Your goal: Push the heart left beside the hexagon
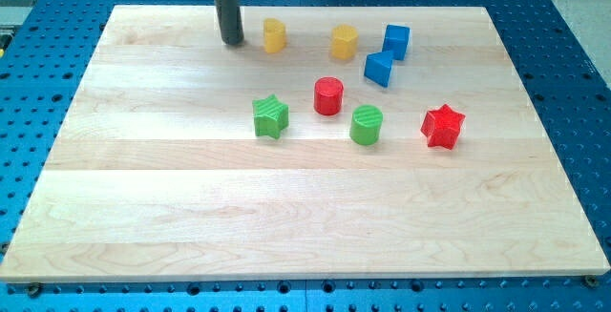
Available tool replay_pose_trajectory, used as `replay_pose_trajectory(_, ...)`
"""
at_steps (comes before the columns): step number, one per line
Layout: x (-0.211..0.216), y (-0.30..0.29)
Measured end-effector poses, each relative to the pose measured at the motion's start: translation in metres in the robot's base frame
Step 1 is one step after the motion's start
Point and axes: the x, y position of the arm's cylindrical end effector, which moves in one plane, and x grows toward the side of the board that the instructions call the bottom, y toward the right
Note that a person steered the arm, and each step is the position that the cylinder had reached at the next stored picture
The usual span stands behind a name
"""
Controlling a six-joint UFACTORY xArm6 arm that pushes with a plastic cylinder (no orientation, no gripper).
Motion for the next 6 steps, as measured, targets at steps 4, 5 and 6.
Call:
replay_pose_trajectory(4, -0.038, 0.018)
replay_pose_trajectory(5, -0.073, -0.011)
replay_pose_trajectory(6, -0.073, -0.010)
